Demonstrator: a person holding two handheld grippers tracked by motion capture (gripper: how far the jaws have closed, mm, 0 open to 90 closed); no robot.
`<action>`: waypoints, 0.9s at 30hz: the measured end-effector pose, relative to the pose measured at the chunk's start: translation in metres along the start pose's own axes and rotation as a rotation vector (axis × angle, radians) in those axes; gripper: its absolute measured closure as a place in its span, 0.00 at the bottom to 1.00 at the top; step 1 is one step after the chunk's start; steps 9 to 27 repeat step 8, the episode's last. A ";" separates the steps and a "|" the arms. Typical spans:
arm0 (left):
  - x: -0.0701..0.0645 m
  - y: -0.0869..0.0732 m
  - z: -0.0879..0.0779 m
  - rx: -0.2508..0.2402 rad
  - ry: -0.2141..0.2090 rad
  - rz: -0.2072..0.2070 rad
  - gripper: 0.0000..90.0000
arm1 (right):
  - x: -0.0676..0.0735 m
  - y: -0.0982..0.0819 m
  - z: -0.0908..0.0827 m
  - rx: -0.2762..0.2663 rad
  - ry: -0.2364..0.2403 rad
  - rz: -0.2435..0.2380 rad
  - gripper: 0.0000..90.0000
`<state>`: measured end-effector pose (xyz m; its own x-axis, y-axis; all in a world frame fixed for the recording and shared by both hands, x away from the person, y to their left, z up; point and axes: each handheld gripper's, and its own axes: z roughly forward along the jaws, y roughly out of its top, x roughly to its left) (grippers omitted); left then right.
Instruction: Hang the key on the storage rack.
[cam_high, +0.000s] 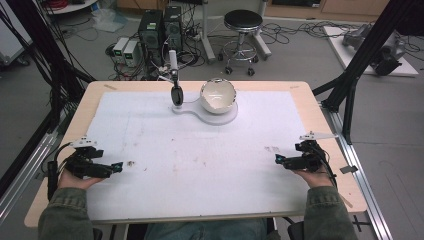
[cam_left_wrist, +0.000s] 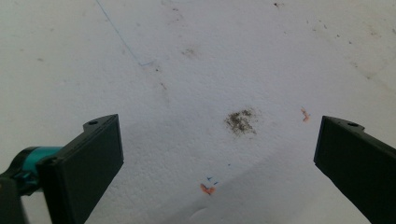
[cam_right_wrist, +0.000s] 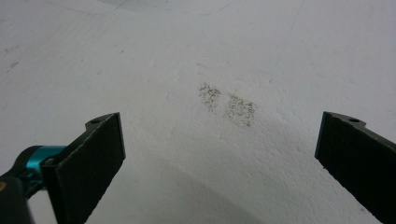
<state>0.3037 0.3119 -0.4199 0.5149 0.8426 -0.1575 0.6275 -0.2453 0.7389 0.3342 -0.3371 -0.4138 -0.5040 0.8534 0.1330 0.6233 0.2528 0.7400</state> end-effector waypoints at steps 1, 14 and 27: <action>0.000 0.000 0.000 -0.003 0.000 -0.004 0.02 | 0.000 0.000 0.000 0.001 0.000 -0.002 0.01; 0.000 0.000 0.001 -0.001 0.003 0.000 0.02 | 0.006 0.001 -0.002 -0.031 0.002 -0.017 0.01; 0.000 0.000 0.001 -0.001 0.003 0.000 0.02 | 0.006 0.001 -0.002 -0.031 0.002 -0.017 0.01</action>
